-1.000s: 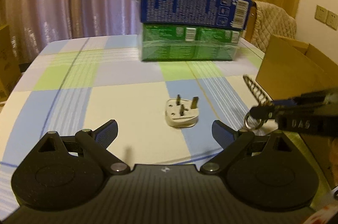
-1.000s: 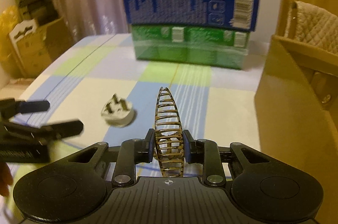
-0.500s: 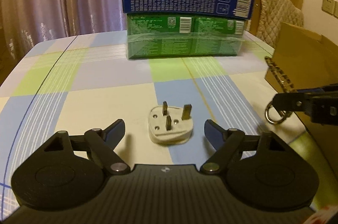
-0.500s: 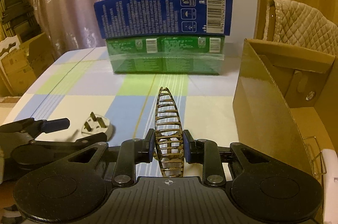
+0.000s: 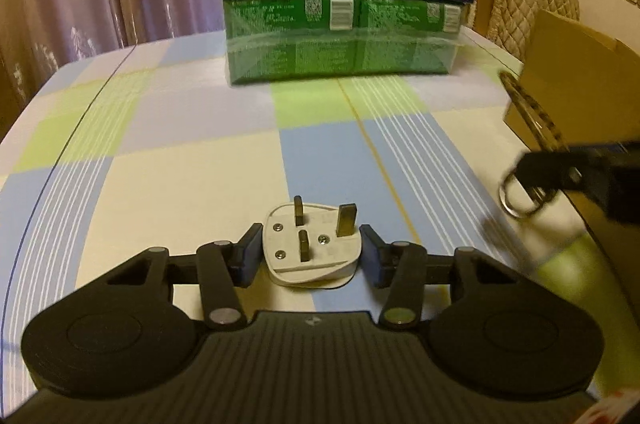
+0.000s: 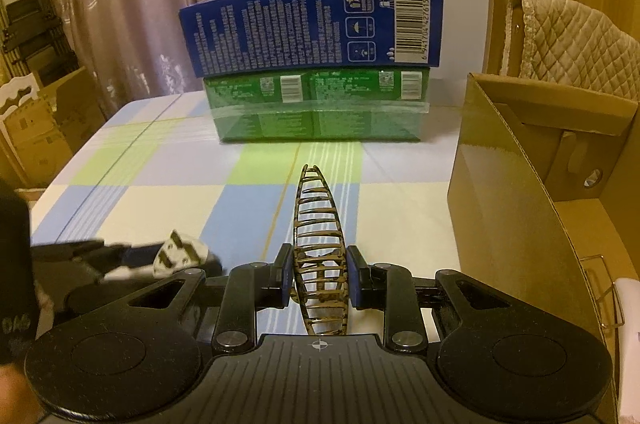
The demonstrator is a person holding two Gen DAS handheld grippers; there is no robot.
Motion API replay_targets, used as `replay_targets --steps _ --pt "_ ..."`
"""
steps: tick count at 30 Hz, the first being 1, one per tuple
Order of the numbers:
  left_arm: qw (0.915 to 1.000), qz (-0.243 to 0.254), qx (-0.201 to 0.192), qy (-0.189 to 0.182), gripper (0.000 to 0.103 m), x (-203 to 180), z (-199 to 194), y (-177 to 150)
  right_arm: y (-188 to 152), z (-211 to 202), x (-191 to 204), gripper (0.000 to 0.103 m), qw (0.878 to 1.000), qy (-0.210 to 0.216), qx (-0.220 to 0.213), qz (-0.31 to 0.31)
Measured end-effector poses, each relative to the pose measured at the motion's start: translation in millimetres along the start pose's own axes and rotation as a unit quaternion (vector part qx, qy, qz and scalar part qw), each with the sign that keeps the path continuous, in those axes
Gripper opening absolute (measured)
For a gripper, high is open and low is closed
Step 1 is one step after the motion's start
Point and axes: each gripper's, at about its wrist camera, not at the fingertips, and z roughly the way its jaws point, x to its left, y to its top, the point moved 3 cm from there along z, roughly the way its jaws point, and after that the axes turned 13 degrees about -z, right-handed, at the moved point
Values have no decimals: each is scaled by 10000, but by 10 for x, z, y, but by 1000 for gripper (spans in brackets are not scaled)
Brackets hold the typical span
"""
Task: Organize rigid objects
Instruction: 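Grasp the white plug adapter with the left tool while the right tool holds the spiral, then carry the plug adapter with the left tool while the right tool carries the spiral to the box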
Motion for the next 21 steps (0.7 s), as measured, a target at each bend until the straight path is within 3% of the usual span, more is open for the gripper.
replay_targets --steps 10,21 --pt "9981 -520 313 -34 45 20 -855 -569 -201 -521 202 23 9997 209 63 149" --pt "9971 -732 161 -100 45 -163 -1890 -955 -779 -1474 396 23 9994 275 160 144"
